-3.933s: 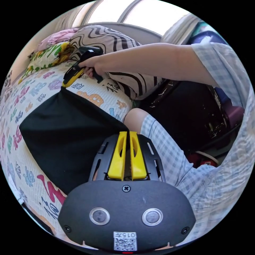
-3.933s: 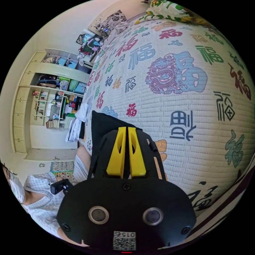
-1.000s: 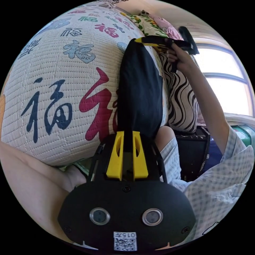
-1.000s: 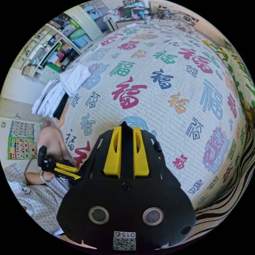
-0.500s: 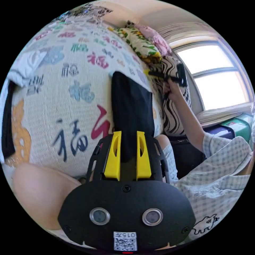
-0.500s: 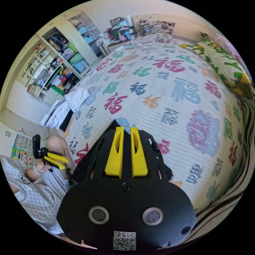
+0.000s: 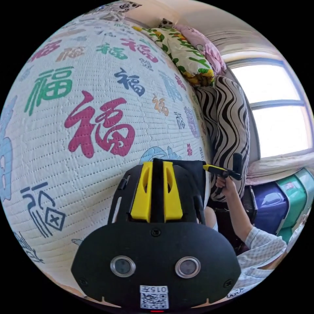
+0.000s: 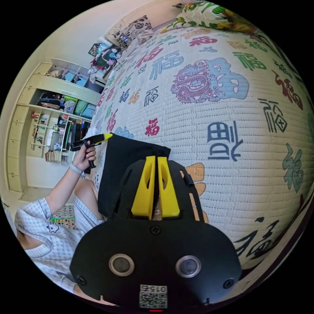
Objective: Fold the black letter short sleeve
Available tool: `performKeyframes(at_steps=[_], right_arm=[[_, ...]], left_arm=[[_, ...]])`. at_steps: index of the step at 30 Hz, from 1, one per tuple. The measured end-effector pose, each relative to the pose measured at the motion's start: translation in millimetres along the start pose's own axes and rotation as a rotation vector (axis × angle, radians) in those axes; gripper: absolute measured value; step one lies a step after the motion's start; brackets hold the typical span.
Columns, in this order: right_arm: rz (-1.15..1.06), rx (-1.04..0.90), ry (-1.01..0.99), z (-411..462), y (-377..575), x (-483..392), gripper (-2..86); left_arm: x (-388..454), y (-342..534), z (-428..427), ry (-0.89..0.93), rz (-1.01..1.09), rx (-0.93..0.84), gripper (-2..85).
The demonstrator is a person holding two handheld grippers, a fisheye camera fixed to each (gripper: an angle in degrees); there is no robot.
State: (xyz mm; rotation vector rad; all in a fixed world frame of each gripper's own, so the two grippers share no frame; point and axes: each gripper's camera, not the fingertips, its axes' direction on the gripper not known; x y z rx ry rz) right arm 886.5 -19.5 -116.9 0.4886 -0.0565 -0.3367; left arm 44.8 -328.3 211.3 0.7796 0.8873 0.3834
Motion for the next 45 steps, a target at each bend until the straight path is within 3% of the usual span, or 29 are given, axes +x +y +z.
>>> performKeyframes(at_steps=[8,10,13,15,25,34,38,45], right_arm=[[-0.082,0.107,-0.186,-32,17,34,2.2],[-0.079,0.097,-0.240,-41,22,45,5.2],[-0.102,0.061,-0.164,-49,30,58,8.3],[-0.091,0.065,-0.290,-51,30,75,10.5],[-0.116,-0.007,-0.535,-22,4,86,8.1],[-0.345,-0.032,-0.324,-62,-7,33,5.6],[-0.389,0.104,-0.251,-90,-16,5,5.5],[-0.579,0.068,-0.171,-103,34,-40,5.8]], left_arm=[[-30,1,-44,0.175,0.083,0.082,4.3],[-45,-1,-57,0.231,0.072,0.058,6.0],[-63,-3,-69,0.216,0.084,0.032,8.3],[-71,-8,-67,0.294,0.103,0.020,9.4],[-45,-41,-29,0.417,0.194,-0.107,5.2],[15,-67,-72,0.261,0.403,-0.051,-0.3],[46,-75,-95,0.250,0.455,0.066,-0.5],[98,-15,-105,0.295,0.707,0.066,-0.6]])
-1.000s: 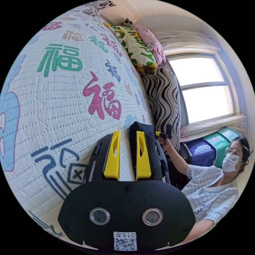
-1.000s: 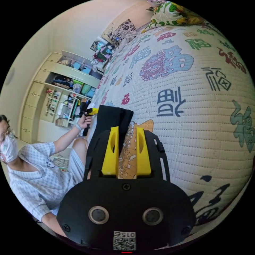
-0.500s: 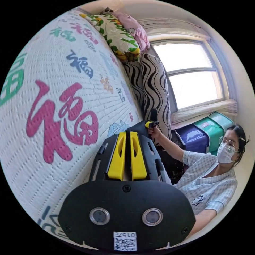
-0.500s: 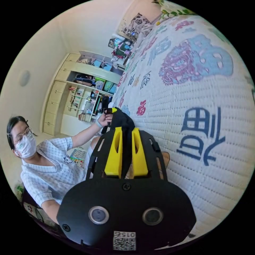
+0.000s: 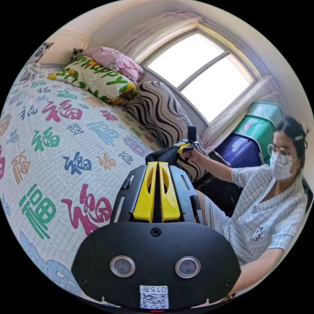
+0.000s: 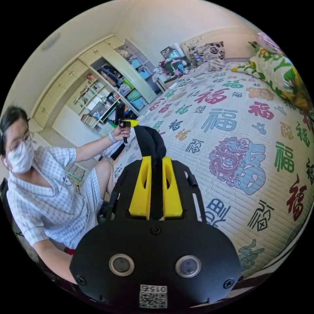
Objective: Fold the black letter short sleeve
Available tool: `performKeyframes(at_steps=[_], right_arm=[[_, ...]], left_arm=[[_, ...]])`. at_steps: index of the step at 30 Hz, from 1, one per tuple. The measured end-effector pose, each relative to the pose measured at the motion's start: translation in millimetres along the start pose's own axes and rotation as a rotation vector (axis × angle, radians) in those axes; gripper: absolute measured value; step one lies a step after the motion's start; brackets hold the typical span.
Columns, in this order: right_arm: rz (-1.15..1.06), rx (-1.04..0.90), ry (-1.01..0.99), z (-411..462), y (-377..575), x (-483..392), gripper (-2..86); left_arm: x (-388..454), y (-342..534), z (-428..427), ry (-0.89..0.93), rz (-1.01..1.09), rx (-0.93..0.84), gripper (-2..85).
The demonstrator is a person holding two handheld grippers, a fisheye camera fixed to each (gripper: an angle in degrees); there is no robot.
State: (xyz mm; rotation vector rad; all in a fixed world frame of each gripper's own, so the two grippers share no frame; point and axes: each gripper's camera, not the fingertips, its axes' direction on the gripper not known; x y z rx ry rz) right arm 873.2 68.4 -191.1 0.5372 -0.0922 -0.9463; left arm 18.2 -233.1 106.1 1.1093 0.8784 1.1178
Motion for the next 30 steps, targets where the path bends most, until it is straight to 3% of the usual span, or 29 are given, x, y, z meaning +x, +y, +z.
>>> performKeyframes(at_steps=[3,9,19,22,25,28,30], right_arm=[[-0.114,-0.050,0.053,6,28,-48,5.4],[-0.238,-0.272,0.197,62,86,-125,4.9],[-0.143,-0.509,0.245,124,129,-142,3.4],[-0.023,-0.473,0.252,113,137,-139,1.5],[0.023,-0.324,0.264,96,132,-147,4.6],[-0.011,-0.257,0.298,109,116,-158,6.9],[-0.021,-0.354,0.336,140,107,-158,8.0]], left_arm=[[48,29,13,0.033,0.108,-0.049,-0.6],[107,98,62,-0.011,0.110,-0.222,-0.6],[148,131,129,-0.089,0.061,-0.436,-0.3],[161,120,124,-0.096,0.010,-0.388,1.5],[179,100,130,-0.250,0.011,-0.328,8.7],[191,89,167,-0.315,0.064,-0.387,10.8],[194,91,204,-0.361,0.107,-0.505,10.7]])
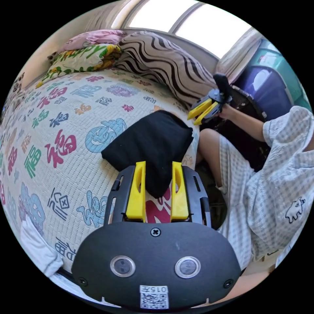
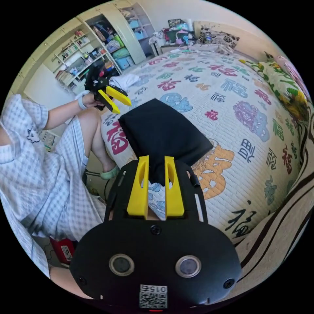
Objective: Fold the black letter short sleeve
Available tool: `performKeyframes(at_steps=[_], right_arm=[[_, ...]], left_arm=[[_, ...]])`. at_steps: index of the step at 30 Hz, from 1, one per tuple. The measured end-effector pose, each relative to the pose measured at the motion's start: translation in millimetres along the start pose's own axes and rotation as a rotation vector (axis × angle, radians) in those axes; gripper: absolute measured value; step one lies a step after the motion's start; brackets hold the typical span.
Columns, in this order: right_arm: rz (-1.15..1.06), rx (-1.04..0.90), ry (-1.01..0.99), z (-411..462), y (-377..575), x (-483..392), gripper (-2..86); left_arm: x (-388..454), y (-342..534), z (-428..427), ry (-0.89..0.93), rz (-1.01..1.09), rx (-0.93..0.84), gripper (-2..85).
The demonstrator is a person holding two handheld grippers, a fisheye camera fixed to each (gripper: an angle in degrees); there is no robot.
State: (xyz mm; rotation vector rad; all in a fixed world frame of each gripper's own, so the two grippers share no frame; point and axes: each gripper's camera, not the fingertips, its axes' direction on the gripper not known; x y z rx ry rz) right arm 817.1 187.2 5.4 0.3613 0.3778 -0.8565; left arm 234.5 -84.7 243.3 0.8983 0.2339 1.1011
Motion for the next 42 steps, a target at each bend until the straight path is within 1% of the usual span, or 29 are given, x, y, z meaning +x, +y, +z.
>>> performKeyframes(at_steps=[2,4,6,8,11,13,15,17,18,20,22,23,24,26,27,29,31,33,36,39,41,42], right_arm=[[0.016,-0.025,0.019,19,-2,1,7.6],[0.098,-0.053,-0.059,33,3,13,5.9],[0.242,0.014,-0.146,33,23,29,1.5],[0.293,0.024,-0.116,33,39,33,0.4],[0.305,-0.107,-0.025,46,51,28,0.1],[0.317,-0.055,-0.057,42,58,24,0.4],[0.361,0.100,-0.127,25,65,24,1.9],[0.390,0.190,-0.150,16,66,25,6.2],[0.398,0.201,-0.155,16,64,26,7.1],[0.393,0.155,-0.172,27,56,30,7.2],[0.397,0.085,-0.235,43,50,34,5.0],[0.408,0.067,-0.260,49,49,35,3.3],[0.393,0.087,-0.275,47,50,35,2.0],[0.370,0.132,-0.322,39,57,35,0.8],[0.355,0.174,-0.372,31,65,36,0.4],[0.324,0.194,-0.396,22,74,36,-0.1],[0.285,0.143,-0.392,21,75,32,-0.4],[0.259,0.040,-0.374,37,71,27,-0.5],[0.272,-0.077,-0.333,68,64,27,-0.3],[0.288,-0.071,-0.348,69,63,24,0.6],[0.305,-0.065,-0.344,62,66,23,2.2],[0.302,-0.059,-0.289,54,67,19,3.9]], left_arm=[[9,-3,18,-0.059,0.024,-0.040,9.2],[15,-3,24,-0.077,0.032,-0.031,6.5],[20,0,23,-0.034,0.023,-0.003,1.5],[25,2,23,-0.022,0.020,0.017,0.6],[32,2,29,-0.025,-0.022,0.022,0.6],[35,0,30,-0.003,-0.055,0.022,1.5],[45,1,26,-0.007,-0.063,0.057,5.0],[53,3,27,-0.029,-0.068,0.064,7.5],[56,2,31,-0.047,-0.065,0.047,8.2],[59,0,40,-0.063,-0.068,0.021,7.8],[61,-3,46,-0.078,-0.065,0.013,6.0],[61,-4,47,-0.074,-0.059,0.015,3.1],[62,-5,44,-0.062,-0.062,0.023,1.2],[65,-3,34,-0.056,-0.054,0.058,0.0],[67,0,24,-0.041,-0.058,0.097,-0.3],[72,3,15,0.018,-0.045,0.126,-0.5],[79,2,18,0.040,-0.009,0.083,-0.6],[90,2,39,-0.047,0.048,-0.022,-0.3],[91,4,62,-0.061,0.034,-0.068,0.4],[89,6,61,-0.032,-0.012,-0.096,1.7],[89,10,49,-0.024,-0.044,-0.061,2.5],[88,12,40,-0.024,-0.074,-0.030,3.2]])
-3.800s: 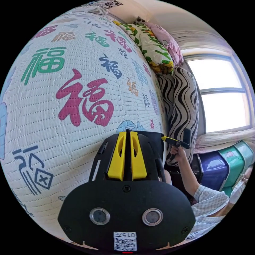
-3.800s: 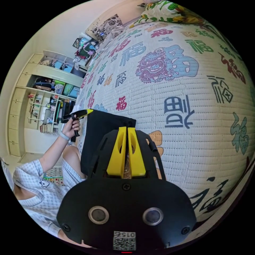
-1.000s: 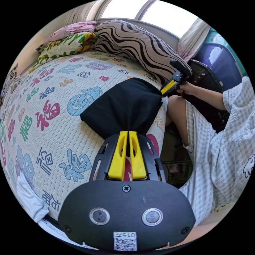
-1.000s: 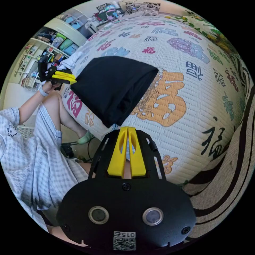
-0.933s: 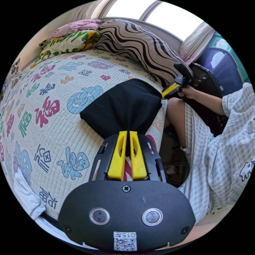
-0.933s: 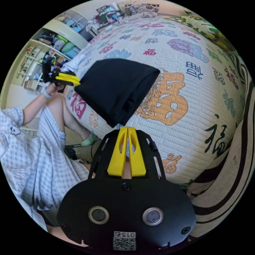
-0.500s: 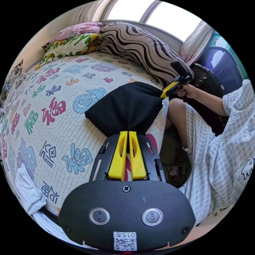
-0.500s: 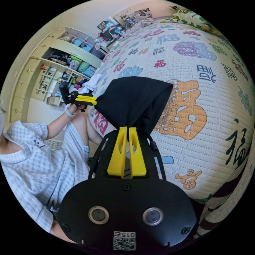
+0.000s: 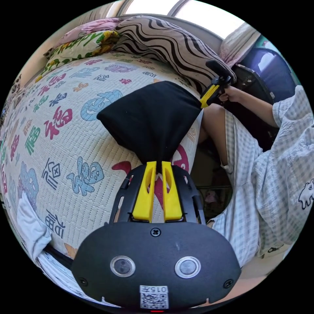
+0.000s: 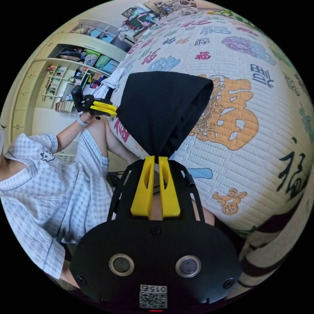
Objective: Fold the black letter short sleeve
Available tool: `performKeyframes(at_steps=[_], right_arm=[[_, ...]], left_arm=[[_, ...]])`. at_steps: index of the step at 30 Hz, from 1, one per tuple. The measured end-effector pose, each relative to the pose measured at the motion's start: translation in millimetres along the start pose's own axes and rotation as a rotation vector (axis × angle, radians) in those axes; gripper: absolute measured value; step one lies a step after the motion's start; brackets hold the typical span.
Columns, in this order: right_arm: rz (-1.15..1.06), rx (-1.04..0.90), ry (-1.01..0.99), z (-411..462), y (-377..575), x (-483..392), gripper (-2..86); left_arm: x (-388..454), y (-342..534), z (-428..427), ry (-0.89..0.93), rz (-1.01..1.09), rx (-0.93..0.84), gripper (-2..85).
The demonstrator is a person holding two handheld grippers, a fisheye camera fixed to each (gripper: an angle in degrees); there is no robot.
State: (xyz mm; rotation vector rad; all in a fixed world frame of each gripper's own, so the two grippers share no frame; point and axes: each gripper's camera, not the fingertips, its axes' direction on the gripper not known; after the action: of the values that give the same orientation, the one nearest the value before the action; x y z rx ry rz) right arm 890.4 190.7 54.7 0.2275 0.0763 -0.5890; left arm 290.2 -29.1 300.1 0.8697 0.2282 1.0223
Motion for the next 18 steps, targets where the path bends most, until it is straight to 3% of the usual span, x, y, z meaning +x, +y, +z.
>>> performKeyframes(at_steps=[3,8,11,18], right_arm=[[-0.108,0.011,0.251,-6,-3,-36,7.8],[-0.310,-0.057,0.443,34,-33,-76,7.0],[-0.332,-0.137,0.457,63,-41,-68,1.1],[-0.279,-0.113,0.386,63,-34,-50,-0.5]], left_arm=[[-1,3,-11,-0.032,-0.049,0.053,6.5],[3,-5,14,-0.032,-0.041,-0.013,8.2],[3,-4,18,-0.074,-0.023,-0.049,5.1],[-1,2,10,-0.107,0.048,-0.083,1.1]])
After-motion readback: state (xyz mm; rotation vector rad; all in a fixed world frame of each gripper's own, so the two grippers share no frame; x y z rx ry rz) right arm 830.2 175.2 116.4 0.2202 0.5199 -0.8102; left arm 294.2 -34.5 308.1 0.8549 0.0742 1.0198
